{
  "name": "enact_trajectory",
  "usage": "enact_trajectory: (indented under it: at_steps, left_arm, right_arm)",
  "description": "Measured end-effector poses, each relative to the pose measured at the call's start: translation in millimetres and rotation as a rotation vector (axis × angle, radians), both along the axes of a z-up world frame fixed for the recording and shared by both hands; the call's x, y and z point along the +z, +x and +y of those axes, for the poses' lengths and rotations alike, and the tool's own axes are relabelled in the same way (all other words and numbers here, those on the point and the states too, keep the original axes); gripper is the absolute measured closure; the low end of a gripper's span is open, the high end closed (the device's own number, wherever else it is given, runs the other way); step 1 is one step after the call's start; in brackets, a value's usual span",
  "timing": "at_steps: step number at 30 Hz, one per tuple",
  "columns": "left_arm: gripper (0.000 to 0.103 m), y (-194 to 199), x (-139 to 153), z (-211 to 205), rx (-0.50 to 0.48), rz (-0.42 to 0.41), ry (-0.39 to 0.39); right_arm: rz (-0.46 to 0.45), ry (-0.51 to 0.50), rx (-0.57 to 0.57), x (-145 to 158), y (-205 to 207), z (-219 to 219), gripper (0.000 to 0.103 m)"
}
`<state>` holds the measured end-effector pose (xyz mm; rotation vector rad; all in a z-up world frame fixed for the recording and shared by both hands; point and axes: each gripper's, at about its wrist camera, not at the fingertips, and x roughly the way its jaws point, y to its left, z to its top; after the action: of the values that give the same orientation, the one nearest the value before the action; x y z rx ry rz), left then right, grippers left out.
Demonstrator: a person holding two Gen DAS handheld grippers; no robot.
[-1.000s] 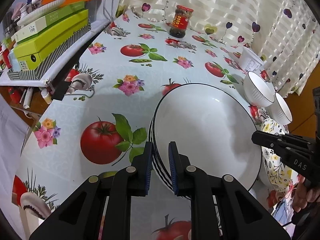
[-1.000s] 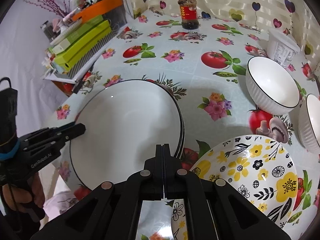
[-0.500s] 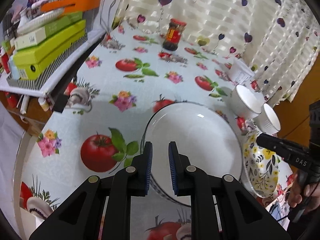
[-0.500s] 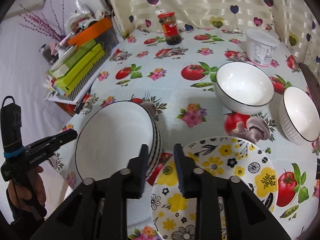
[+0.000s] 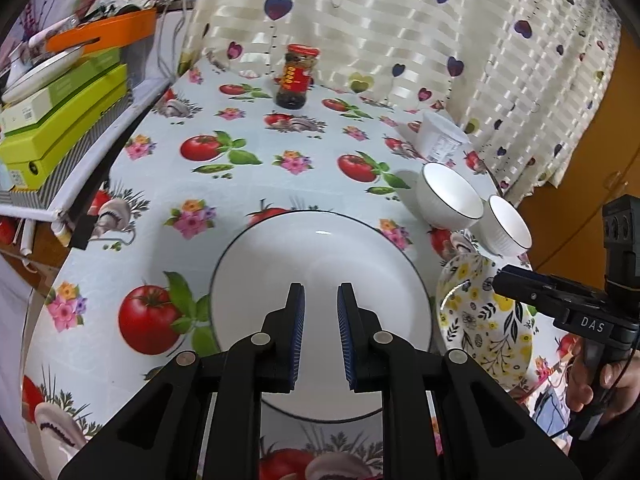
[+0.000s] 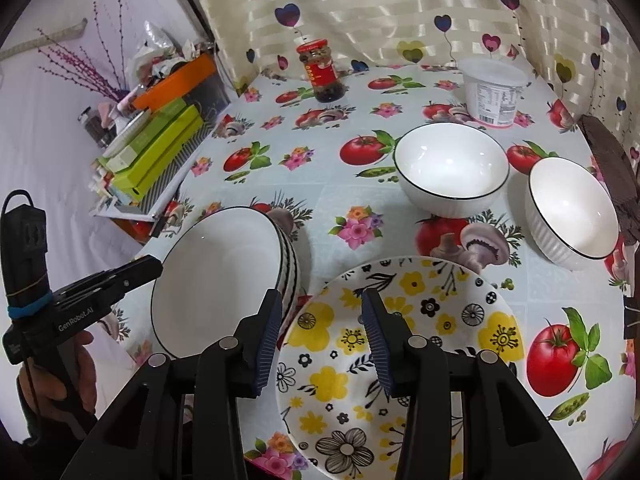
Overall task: Organize plates and bowls
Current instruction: 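Open the right tool and withdraw it toward the floral plate, then move the right tool past the floral plate to a white ribbed bowl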
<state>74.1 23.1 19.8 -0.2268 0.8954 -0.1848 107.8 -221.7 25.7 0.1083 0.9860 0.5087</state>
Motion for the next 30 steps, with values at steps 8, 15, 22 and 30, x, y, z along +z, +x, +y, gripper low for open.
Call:
enact_trajectory:
  at_steps: [8, 15, 22, 30]
  left_arm:
    - [0.086, 10.9, 0.9, -22.8, -0.065, 0.017, 0.000]
    - [0.086, 23.6, 1.3, -45.5, -0.129, 0.038, -0.019]
    - [0.086, 42.8, 10.7, -72.1, -0.191, 0.017, 0.004]
    - [0.086, 76.0, 16.9, -93.6, -0.230, 0.025, 0.023]
  right_arm:
    - [-0.011, 0.027, -0.038, 3.5, 0.6, -17.1, 0.058]
    - [-0.003, 0.041, -0.075, 4.2, 7.9, -33.6, 0.051]
    - [-0.007, 0.040, -0.137, 5.5, 20.5, -50.7, 0.051]
    - [0.014, 0.077, -0.224, 3.4, 39.6, -75.5, 0.051]
